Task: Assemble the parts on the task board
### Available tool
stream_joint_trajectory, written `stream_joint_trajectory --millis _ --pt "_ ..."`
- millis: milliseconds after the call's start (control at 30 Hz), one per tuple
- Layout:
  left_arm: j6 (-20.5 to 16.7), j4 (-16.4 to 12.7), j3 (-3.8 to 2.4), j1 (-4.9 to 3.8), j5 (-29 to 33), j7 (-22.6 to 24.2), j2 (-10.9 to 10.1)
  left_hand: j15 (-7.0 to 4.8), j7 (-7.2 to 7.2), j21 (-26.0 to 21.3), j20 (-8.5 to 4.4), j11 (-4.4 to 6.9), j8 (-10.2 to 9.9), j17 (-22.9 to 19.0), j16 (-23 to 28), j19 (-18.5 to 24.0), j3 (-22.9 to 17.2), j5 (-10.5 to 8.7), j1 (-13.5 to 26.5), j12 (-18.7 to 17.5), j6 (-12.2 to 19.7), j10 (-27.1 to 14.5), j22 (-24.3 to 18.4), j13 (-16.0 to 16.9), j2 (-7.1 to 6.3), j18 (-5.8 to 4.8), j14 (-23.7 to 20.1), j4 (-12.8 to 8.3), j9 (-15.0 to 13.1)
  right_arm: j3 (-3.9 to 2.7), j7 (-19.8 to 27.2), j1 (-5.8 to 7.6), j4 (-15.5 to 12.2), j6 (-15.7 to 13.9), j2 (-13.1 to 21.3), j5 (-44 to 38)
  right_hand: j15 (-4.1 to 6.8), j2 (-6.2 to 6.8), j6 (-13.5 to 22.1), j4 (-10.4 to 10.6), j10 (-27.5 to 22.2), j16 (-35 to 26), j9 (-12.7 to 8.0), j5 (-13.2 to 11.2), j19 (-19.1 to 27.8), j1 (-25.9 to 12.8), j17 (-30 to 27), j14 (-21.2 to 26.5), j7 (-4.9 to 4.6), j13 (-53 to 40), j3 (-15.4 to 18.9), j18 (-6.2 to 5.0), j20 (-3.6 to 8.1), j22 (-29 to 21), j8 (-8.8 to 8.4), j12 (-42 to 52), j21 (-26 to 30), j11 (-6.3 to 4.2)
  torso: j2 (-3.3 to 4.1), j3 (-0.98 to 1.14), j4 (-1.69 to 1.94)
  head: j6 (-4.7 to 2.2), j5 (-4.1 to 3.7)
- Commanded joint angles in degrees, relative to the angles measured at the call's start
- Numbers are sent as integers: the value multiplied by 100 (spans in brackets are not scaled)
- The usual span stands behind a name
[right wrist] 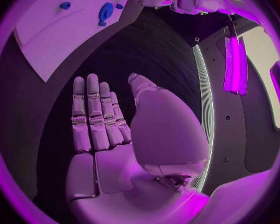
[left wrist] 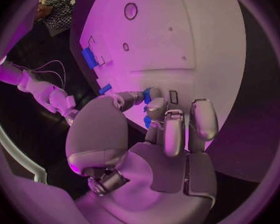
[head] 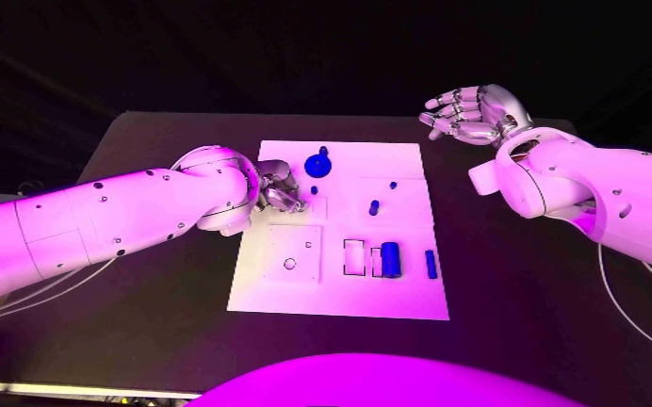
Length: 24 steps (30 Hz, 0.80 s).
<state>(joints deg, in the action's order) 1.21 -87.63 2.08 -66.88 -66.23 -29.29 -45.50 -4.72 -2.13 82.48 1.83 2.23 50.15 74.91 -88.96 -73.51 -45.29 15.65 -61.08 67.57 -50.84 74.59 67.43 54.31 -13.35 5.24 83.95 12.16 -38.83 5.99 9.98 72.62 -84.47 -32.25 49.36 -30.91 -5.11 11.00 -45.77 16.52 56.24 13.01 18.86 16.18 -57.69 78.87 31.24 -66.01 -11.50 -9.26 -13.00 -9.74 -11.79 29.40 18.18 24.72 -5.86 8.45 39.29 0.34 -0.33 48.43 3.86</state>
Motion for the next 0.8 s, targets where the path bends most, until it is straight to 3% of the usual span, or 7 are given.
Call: stream_joint_trajectory --millis 33,800 --pt "128 -11 10 13 28 54 25 -38 53 -9 0 2 12 1315 -25 -35 -860 -40 67 30 -19 37 6 10 -5 -48 549 -913 11 -1 42 -4 -6 65 0 -13 -25 -26 -24 -3 38 -3 -7 15 33 -21 -7 4 -106 5 2 -70 -7 -5 -39 -24 20 9 -1 -1 -1 -5 3" --pt "124 30 7 13 -16 37 9 -78 118 -61 -34 49 -23 1330 -28 -60 -3 -79 232 49 -129 53 -5 45 -51 -51 553 -397 142 -1 46 -12 -17 60 12 -10 -29 -26 -23 -5 39 -22 -12 14 37 -29 -13 8 -108 23 8 -69 -10 -23 -42 -31 30 11 1 1 -6 -9 -7"
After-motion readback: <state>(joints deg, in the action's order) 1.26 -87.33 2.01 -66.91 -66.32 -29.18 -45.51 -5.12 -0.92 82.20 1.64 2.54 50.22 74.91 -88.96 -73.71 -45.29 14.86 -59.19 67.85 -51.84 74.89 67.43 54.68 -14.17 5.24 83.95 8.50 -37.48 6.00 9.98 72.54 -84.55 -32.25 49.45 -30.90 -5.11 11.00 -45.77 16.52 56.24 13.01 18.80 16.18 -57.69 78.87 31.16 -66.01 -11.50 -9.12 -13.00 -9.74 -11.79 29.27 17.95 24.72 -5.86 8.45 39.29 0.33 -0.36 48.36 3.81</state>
